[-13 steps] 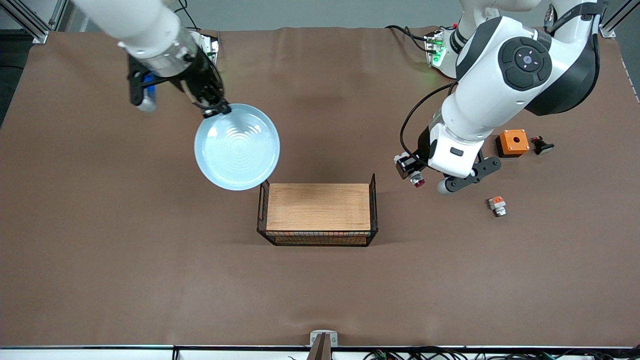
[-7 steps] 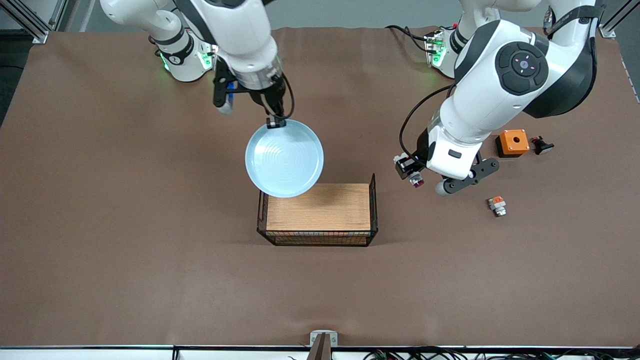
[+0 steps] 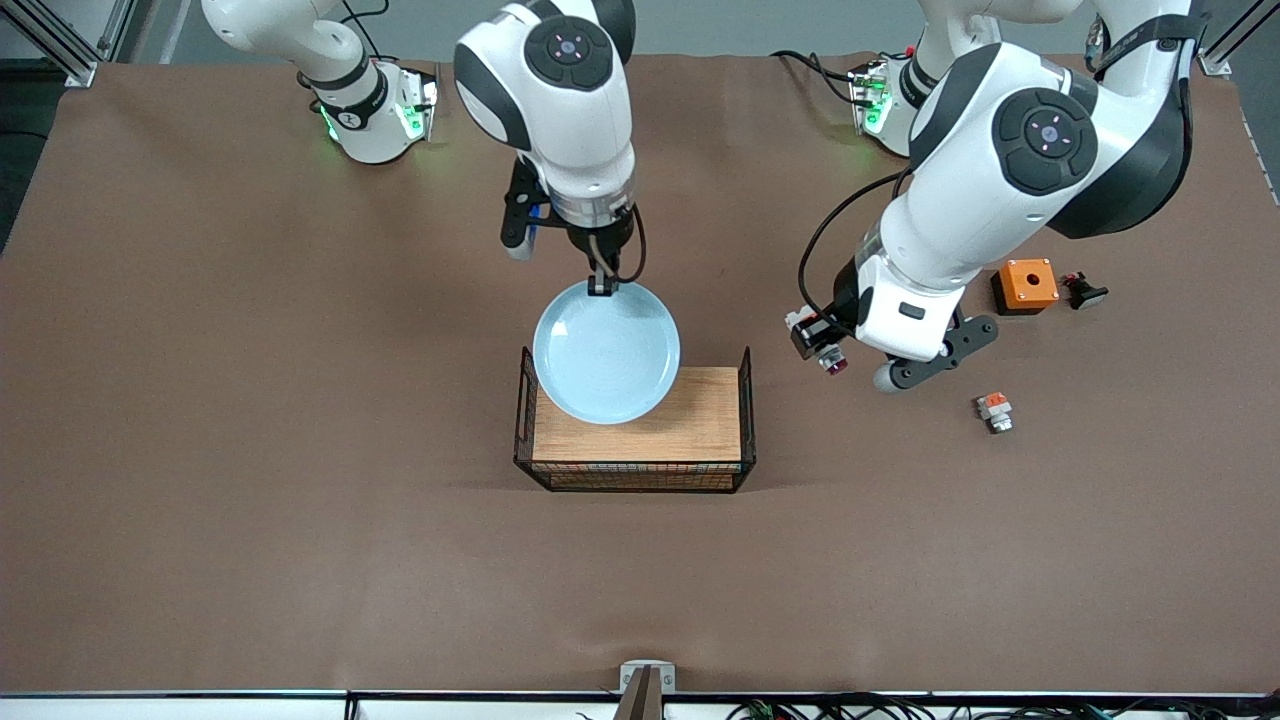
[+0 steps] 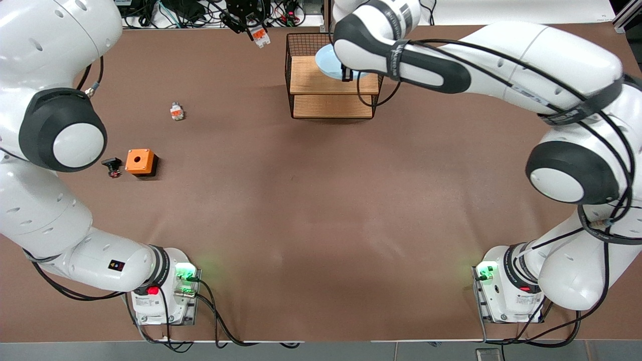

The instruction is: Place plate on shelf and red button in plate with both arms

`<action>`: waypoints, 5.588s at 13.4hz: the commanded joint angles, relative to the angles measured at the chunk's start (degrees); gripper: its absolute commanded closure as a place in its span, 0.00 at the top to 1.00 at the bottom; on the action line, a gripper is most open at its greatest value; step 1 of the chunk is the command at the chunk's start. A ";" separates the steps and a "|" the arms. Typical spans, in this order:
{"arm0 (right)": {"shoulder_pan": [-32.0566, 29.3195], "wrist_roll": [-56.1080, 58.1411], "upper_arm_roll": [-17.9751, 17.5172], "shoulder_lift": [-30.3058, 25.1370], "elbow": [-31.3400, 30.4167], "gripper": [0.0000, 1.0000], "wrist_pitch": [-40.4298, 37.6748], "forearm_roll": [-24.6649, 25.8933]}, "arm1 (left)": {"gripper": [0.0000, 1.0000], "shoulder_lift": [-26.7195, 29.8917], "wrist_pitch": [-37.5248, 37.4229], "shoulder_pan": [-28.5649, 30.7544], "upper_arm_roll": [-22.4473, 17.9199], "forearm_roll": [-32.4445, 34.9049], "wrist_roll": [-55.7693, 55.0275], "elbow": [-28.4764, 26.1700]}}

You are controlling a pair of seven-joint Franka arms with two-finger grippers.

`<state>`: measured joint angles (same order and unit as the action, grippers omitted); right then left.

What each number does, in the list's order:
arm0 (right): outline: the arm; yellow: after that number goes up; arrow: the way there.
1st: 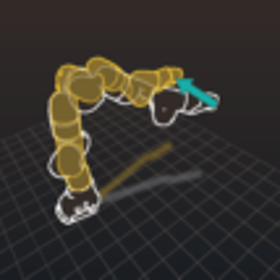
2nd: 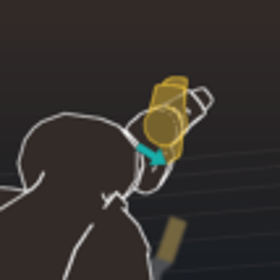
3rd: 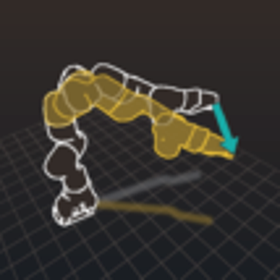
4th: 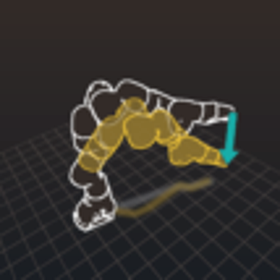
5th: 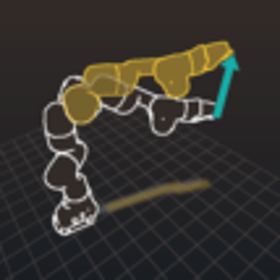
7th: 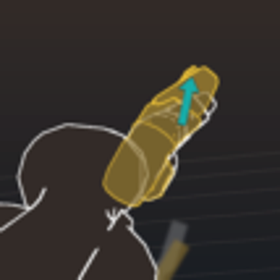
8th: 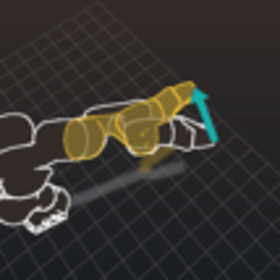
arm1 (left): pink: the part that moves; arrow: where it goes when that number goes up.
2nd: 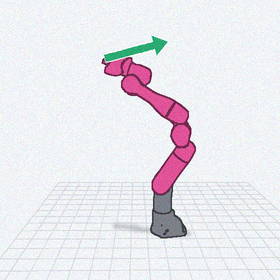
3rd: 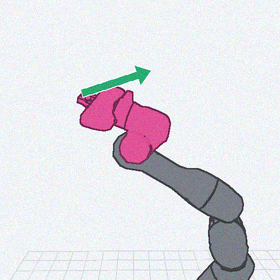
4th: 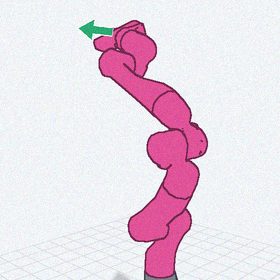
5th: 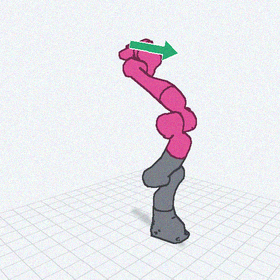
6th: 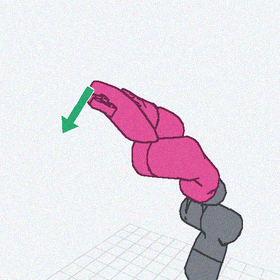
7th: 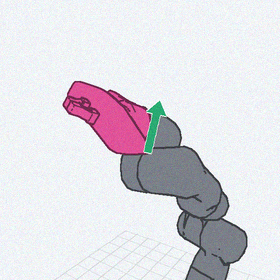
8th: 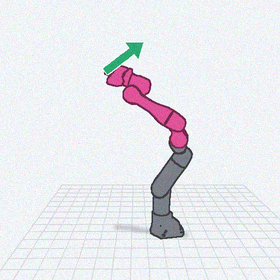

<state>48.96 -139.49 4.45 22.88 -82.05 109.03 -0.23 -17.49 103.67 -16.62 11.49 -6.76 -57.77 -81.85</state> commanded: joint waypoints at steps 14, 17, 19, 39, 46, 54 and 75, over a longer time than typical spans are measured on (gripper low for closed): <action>2.02 -6.32 1.18 12.10 6.82 0.02 5.49 4.80 | 0.21 0.00 0.13 1.06 -0.50 -3.08 -19.66 0.20; 1.58 -6.05 1.18 12.89 7.35 0.45 5.58 6.03 | 0.22 -0.35 0.13 1.06 -0.59 -3.08 -19.66 0.20; 1.75 -6.14 1.18 13.60 8.13 1.00 5.49 7.26 | 0.22 -0.36 0.13 1.06 -0.59 -3.08 -19.75 0.20; -15.45 59.89 0.74 4.56 16.93 1.00 -23.59 -1.53 | 0.25 -8.43 13.12 -6.66 -0.41 -2.82 -53.12 6.35; -31.00 100.33 1.00 -3.52 12.46 1.00 -31.51 -1.70 | 0.25 -13.70 20.34 -12.12 -0.85 -2.64 -58.33 8.01; -47.71 136.30 1.26 -6.18 11.04 1.00 -34.68 -0.74 | 0.25 -19.86 29.39 -14.40 -1.20 -2.64 -59.82 8.55; -51.59 141.08 1.09 -6.52 12.71 1.00 -35.20 -0.82 | 1.00 -22.34 31.25 -14.50 -1.20 0.61 -61.76 8.11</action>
<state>-1.63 1.28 6.24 18.17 -69.39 74.56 -0.73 -41.44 135.08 -30.71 10.94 -7.60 -119.24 -74.33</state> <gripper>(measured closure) 0.000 0.401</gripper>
